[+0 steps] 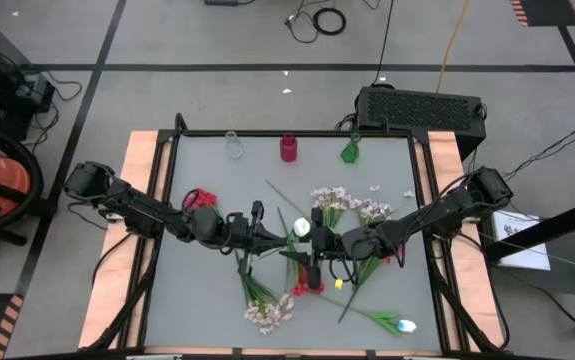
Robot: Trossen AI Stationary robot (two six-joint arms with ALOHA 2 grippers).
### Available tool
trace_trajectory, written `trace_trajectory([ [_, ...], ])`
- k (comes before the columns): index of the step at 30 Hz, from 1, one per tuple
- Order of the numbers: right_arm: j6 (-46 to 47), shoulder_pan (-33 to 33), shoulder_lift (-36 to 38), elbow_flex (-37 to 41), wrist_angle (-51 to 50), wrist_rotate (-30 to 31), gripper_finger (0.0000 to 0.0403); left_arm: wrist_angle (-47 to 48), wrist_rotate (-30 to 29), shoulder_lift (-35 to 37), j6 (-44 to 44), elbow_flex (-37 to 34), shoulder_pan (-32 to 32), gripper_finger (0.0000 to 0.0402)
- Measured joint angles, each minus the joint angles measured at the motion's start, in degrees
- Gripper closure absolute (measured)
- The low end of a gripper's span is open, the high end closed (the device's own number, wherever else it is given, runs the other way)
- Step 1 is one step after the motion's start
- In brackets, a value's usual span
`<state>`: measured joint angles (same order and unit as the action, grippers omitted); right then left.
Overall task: Sort flowers into vase by color
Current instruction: Put the top left white tulip into the green vase
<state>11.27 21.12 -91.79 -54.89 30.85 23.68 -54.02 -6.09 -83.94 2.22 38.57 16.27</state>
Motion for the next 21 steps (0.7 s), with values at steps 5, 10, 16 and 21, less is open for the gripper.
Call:
trace_trajectory([
  [5,-0.01,0.0,0.0,0.0,-1.84,0.01,0.0373,0.0,-0.17,0.0,0.31,0.0,0.0,0.0393],
  [10,0.14,-0.06,0.0,0.0,-2.49,0.21,0.0389,0.86,-3.06,0.0,0.31,0.0,0.0,0.0382],
  [16,0.41,0.0,0.0,0.0,-2.91,0.02,0.0399,2.24,-3.91,0.3,0.33,0.0,0.38,0.0339],
  [21,1.42,0.0,0.03,0.0,-3.81,-0.01,0.0401,6.18,-4.92,1.74,0.32,-0.01,0.42,0.0277],
])
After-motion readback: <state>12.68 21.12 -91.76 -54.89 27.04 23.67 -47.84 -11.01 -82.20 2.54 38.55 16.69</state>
